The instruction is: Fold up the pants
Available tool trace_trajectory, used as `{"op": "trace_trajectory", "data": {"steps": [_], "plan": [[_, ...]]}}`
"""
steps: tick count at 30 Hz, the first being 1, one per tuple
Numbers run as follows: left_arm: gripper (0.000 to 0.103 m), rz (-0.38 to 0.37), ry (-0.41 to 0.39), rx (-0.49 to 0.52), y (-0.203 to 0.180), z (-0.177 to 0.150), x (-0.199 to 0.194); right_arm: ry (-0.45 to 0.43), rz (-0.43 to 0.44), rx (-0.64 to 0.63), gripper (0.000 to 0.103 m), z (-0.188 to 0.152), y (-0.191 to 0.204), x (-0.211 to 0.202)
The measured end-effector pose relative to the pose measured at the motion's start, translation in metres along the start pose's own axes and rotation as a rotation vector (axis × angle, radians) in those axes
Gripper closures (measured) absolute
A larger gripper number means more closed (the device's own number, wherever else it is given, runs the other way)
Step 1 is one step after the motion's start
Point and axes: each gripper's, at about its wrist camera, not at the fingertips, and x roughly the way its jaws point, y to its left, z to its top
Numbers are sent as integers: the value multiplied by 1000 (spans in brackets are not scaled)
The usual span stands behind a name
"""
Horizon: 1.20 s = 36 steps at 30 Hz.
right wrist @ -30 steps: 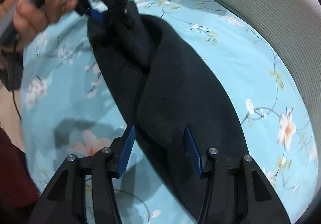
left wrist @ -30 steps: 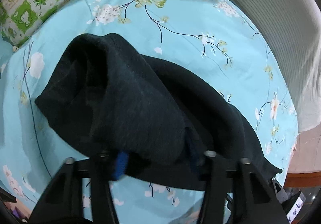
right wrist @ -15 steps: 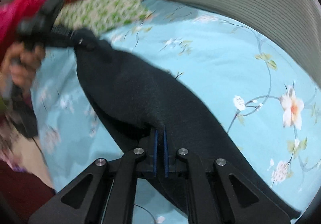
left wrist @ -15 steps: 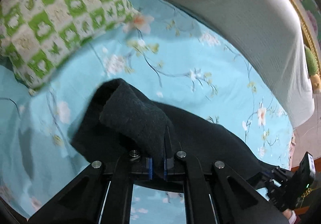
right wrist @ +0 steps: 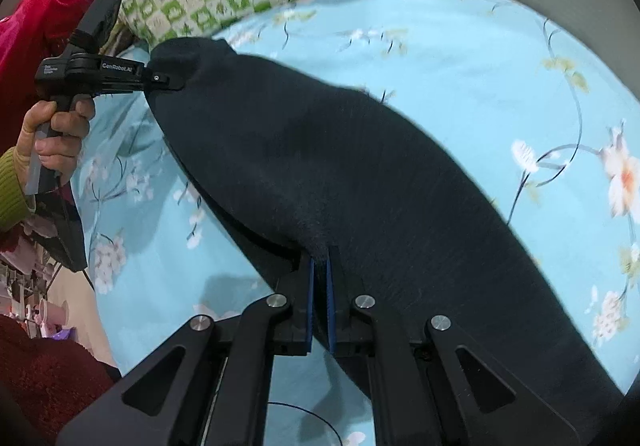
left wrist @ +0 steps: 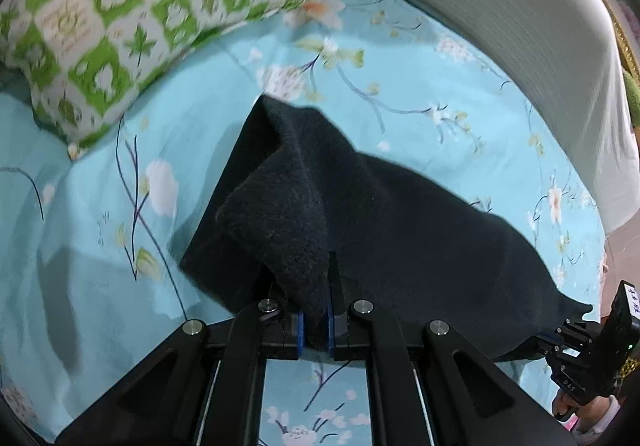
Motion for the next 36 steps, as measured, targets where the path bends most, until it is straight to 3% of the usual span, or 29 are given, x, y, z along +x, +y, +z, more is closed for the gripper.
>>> {"op": "trace_trajectory", "data": {"steps": [4,6,12,14,15,17,19,27,36], "plan": [[94,11,19,-10,7,-6,10,18,2,-3,97,1,-1,7],[88,26,15,-4,6,-8,11,25,2,-3,97,0,-2,9],[80,40,1,-47,12,-8,-1,55,4,16,90,4,-2,9],[77,41,-13,-69,16,-9,-9,56,3,18,78,4,-1,5],[69,54,-23,-79,18,-11,-14,50,7,19,74,5,0,1],[63,73,-35,-94,22,-13,-21,37,9,18,64,5,2,-6],[63,67,-35,-112,25,-16,-25,26,14,18,63,6,2,-12],[46,43,21,-190,37,-23,-17,-25,13,74,63,38,-12,-13],[44,22,53,-253,49,-17,2,-17,28,141,63,107,-47,29]]}}
